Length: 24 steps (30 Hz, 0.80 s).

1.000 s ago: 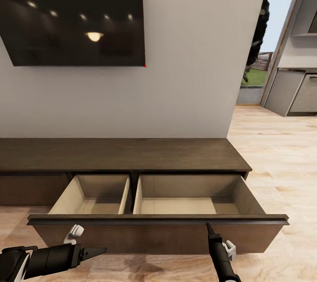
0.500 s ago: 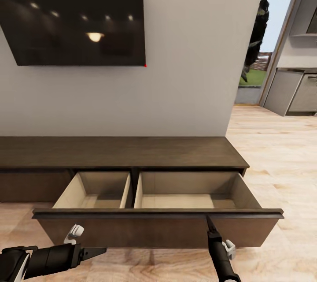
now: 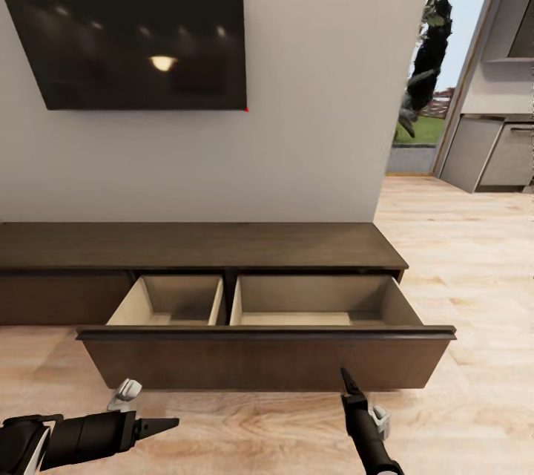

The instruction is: Place each of the two pumpkins and all three candles from the living room inside a cabinet in the living room (use any cabinet), then make sure every cabinet is closed, and position the cauldron so it is next to a table in the living room.

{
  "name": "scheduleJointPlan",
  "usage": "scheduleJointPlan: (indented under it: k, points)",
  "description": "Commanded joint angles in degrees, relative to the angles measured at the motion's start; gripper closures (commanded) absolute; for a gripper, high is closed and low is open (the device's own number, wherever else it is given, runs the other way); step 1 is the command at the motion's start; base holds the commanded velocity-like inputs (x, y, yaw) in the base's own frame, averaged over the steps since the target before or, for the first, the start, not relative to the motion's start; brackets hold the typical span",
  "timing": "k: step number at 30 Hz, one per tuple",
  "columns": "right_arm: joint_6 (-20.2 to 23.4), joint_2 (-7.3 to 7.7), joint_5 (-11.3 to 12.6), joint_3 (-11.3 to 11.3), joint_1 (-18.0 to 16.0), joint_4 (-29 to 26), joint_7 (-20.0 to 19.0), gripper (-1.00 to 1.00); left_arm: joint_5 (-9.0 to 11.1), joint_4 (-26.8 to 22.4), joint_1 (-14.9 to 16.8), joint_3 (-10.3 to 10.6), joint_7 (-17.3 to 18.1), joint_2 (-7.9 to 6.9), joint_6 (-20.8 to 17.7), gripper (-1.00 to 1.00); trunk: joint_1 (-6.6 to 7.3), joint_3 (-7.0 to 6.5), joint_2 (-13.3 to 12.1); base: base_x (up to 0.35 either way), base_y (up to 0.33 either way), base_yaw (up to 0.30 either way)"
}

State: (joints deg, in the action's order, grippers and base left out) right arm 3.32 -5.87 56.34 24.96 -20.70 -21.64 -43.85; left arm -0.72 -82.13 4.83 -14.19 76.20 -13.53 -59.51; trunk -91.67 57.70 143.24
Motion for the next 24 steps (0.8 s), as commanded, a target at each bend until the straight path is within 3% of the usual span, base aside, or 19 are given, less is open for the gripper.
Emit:
scheduleJointPlan:
  k: [1, 3, 5, 6, 8, 9, 13, 15, 18, 24]
  points:
    - [0.9, 0.01, -0.2, -0.5, 0.0, 0.3, 1.4, -1.0, -0.1, 0.0, 0.0, 0.0, -0.1, 0.0, 0.0, -1.0, 0.0, 0.0, 0.0, -0.283, 0.0, 0.0]
    - [1.6, 0.09, -0.5, -1.9, 0.1, 1.2, 3.6, -1.0, -0.2, 0.0, 0.0, 0.1, -0.1, 0.0, 0.0, -1.0, 0.0, 0.0, 0.0, -0.24, 0.0, 0.0]
    - [2.2, 0.43, -0.7, -4.7, 0.1, 3.0, 5.8, -1.0, -0.4, 0.0, 0.0, 0.0, -0.3, -0.08, 0.0, -1.0, 0.0, 0.0, 0.0, -0.117, 0.0, 0.0]
    - [2.8, 0.84, -0.8, -7.5, 0.4, 5.2, 7.0, -1.0, -1.5, 0.2, 0.0, 0.0, -0.5, -0.14, 0.0, -1.0, 0.0, 0.0, 0.0, -0.037, 0.0, 0.0]
    - [5.4, 1.77, -0.9, -9.0, 0.4, 6.9, 7.5, -1.0, -4.0, 0.3, 0.0, -0.2, -0.6, -0.11, -0.1, -1.0, 0.0, 0.0, 0.0, -0.02, 0.0, 0.0]
    - [8.7, 3.12, -1.0, -9.6, 0.4, 7.4, 7.7, -1.0, -6.2, 0.4, 0.0, -0.4, -0.7, -0.07, -0.1, -1.0, 0.22, -0.18, -0.4, -0.008, 0.0, 0.0]
    - [17.4, 6.14, -1.1, -10.1, 0.4, 8.0, 7.9, -1.0, -10.5, 0.5, 0.0, -0.7, -0.7, -0.02, -0.1, -1.0, 1.1, -0.9, -2.0, -0.003, 0.0, 0.0]
    - [20.9, 7.23, -1.1, -10.2, 0.3, 8.1, 7.9, -1.0, -11.7, 1.9, 0.0, -0.6, -0.9, 0.04, 0.0, -1.0, 1.54, -1.26, -2.8, -0.001, 0.0, 0.0]
    - [22.1, 7.59, -1.1, -10.2, 0.3, 8.1, 7.8, -1.0, -12.3, 4.1, 0.0, -0.5, -1.3, 0.07, 0.2, -1.0, 2.2, -1.8, -4.0, 0.0, 0.0, 0.0]
    - [22.4, 7.7, -1.1, -10.2, 0.3, 8.1, 7.9, -1.0, -12.3, 5.2, 0.0, -0.4, -5.8, 0.26, 0.4, -1.0, 3.51, -2.87, -6.4, 0.0, 0.0, 0.0]
